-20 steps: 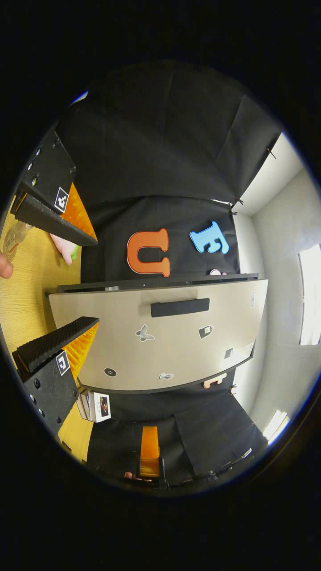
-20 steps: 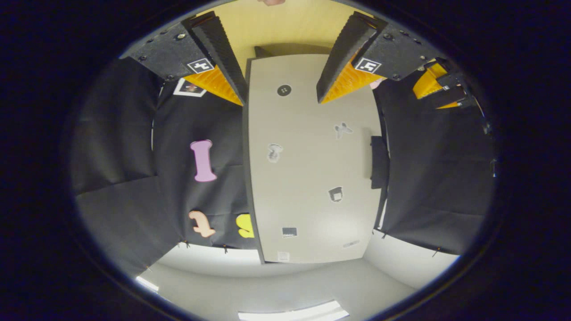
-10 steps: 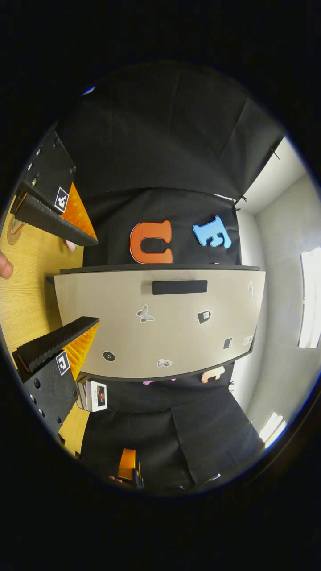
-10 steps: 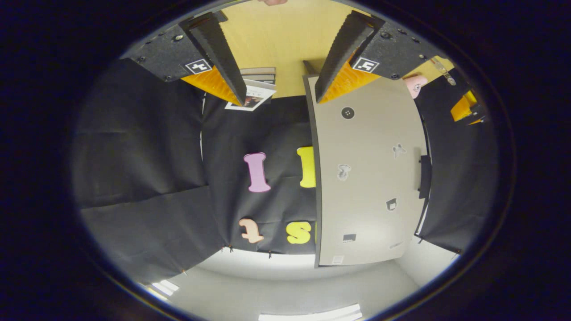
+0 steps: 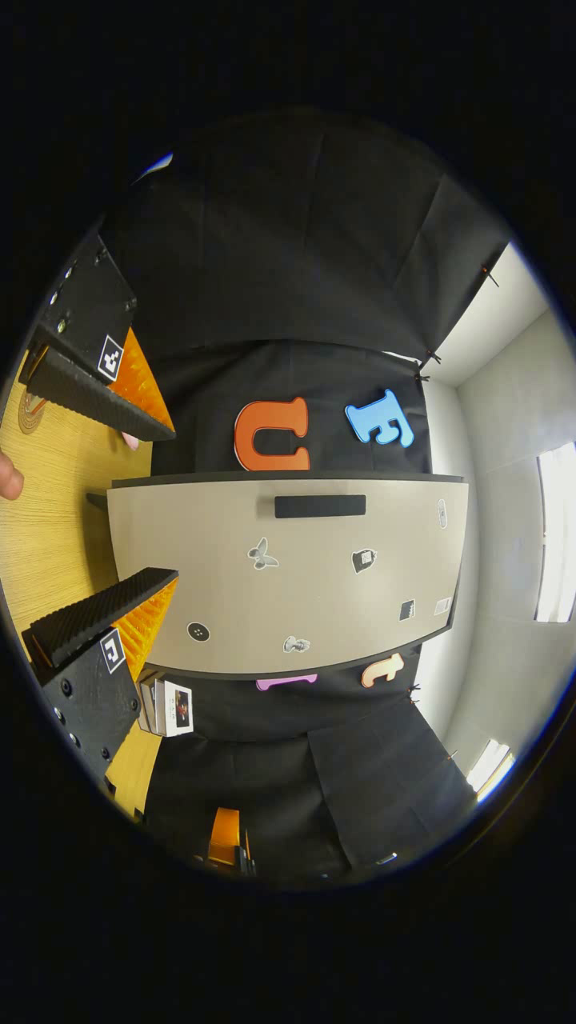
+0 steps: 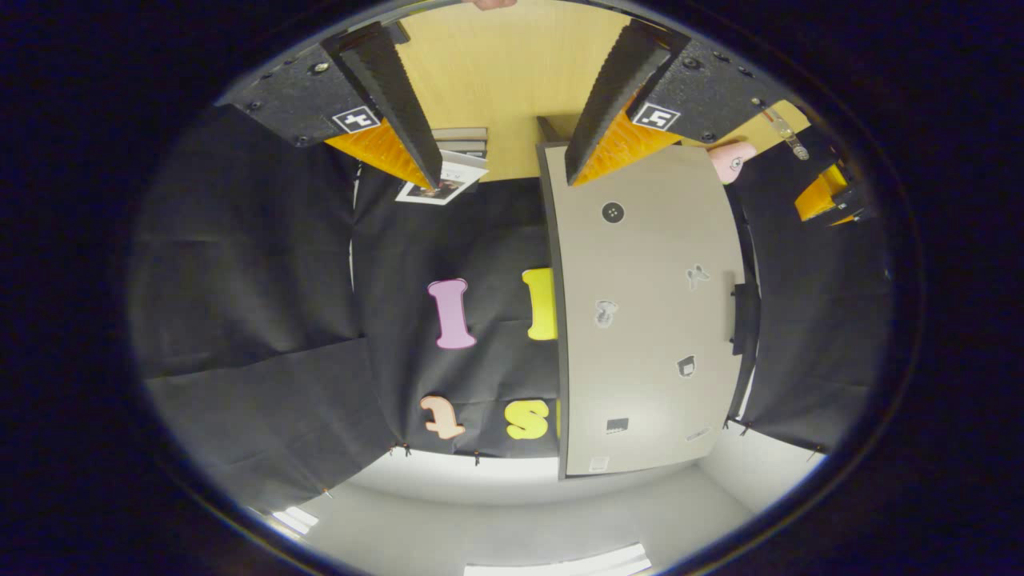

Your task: Open the cabinet door with the right hand, grasp the bottle in the cabinet with the left hand and place it on the coaster, then close the cabinet door with the right hand.

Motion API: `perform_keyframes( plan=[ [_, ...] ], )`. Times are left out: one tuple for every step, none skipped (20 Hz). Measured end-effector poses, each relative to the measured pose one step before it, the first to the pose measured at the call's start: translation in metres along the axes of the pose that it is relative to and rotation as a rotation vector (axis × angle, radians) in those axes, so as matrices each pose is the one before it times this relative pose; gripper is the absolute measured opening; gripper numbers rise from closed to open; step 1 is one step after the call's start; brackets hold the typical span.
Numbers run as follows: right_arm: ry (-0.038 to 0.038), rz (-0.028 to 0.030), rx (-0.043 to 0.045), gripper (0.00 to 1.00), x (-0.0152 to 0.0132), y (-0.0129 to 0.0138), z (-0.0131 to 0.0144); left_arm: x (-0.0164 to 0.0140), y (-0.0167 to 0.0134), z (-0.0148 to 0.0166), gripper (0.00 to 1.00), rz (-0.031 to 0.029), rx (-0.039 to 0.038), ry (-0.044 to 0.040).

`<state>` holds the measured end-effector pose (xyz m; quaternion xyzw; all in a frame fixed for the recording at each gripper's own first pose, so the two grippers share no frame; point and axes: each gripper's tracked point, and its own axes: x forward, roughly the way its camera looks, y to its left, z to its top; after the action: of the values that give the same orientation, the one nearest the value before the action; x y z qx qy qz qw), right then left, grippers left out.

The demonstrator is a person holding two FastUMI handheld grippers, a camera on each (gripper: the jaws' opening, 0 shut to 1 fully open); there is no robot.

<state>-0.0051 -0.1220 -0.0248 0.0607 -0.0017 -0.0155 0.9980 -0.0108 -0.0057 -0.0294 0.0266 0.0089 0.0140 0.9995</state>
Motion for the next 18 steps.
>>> perform_keyframes(
  plan=[
    [-0.00299, 0.01555, 0.00528, 0.95, 0.00129, 0.00547, 0.00213, -0.00048, 0.00002, 0.00076, 0.96, 0.00142, 0.0019, -0.002],
    [-0.00297, 0.00991, 0.00209, 0.99, 0.0005, 0.00317, 0.00138, -0.00062, 0.0002, 0.00079, 0.96, 0.00174, -0.00091, -0.00165],
    [-0.00334, 0.00733, -0.0008, 0.99, 0.00085, 0.00266, 0.00212, -0.00047, 0.00084, 0.00063, 0.96, 0.00115, -0.00155, -0.00125],
    [-0.00188, 0.00418, -0.0026, 0.99, 0.00052, 0.00285, 0.00119, -0.00071, 0.00038, 0.00032, 0.96, 0.00055, 0.00036, 0.00007],
    [-0.00226, 0.00349, -0.00324, 0.99, 0.00013, 0.00219, 0.00096, 0.00005, 0.00028, 0.00006, 0.96, 0.00299, 0.00215, 0.00037],
    [0.00023, 0.00419, -0.00275, 0.99, 0.00055, 0.00217, 0.00053, -0.00087, 0.00145, -0.00031, 0.96, 0.00222, 0.001, 0.00125],
    [0.00075, 0.0021, -0.00356, 0.95, -0.00031, 0.00159, -0.00039, -0.00094, 0.00025, 0.00032, 0.96, 0.00059, -0.00197, 0.00055],
    [0.00199, -0.01327, -0.0106, 0.95, 0.0004, -0.00115, 0.0001, -0.00029, 0.00027, 0.00005, 1.0, 0.00185, -0.00327, 0.00045],
    [-0.00176, -0.02756, -0.02746, 0.95, 0.00081, -0.0055, 0.00033, -0.00039, 0.00091, 0.00032, 1.0, 0.0039, -0.00652, 0.00063],
    [-0.01072, -0.01666, -0.02311, 0.99, -0.00036, -0.00314, 0.0039, 0.00033, 0.00071, 0.00078, 0.96, 0.00166, -0.00806, -0.00269],
    [-0.00629, 0.00238, -0.00692, 0.99, 0.00015, 0.00349, 0.00196, 0.00084, 0.00013, 0.00099, 0.96, -0.00036, -0.0046, -0.00432],
    [0.00267, 0.0131, 0.00836, 0.95, -0.00031, 0.00471, 0.00028, 0.00045, 0.0004, -0.00007, 0.96, 0.00116, 0.00281, -0.00127],
    [0.00311, 0.0104, 0.01294, 0.95, 0.00001, 0.00341, -0.00045, 0.00055, 0.00096, -0.00164, 0.96, 0.00032, 0.00443, 0.00504],
    [0.00033, 0.00411, 0.01167, 0.95, -0.00022, 0.00012, 0.00019, 0.00049, 0.0, -0.00187, 0.96, -0.0036, 0.00194, 0.00493],
    [0.00135, -0.00002, 0.00869, 0.95, -0.00035, -0.00035, -0.00002, -0.00048, -0.00154, -0.00077, 0.96, -0.0033, -0.00048, 0.00281],
    [0.00225, -0.00306, 0.00611, 0.95, 0.00035, -0.00117, -0.00064, -0.00048, -0.00056, 0.00133, 0.96, -0.00162, -0.00116, -0.00025],
    [0.00468, -0.00211, 0.00263, 0.95, 0.0, -0.00063, -0.00091, -0.00006, -0.00007, 0.00032, 0.96, -0.00217, -0.00136, -0.00197],
    [0.0032, -0.00053, 0.00053, 0.95, -0.00101, 0.00043, -0.00135, 0.00089, -0.00038, 0.00029, 0.96, -0.00208, 0.00004, -0.00206]
  ],
)
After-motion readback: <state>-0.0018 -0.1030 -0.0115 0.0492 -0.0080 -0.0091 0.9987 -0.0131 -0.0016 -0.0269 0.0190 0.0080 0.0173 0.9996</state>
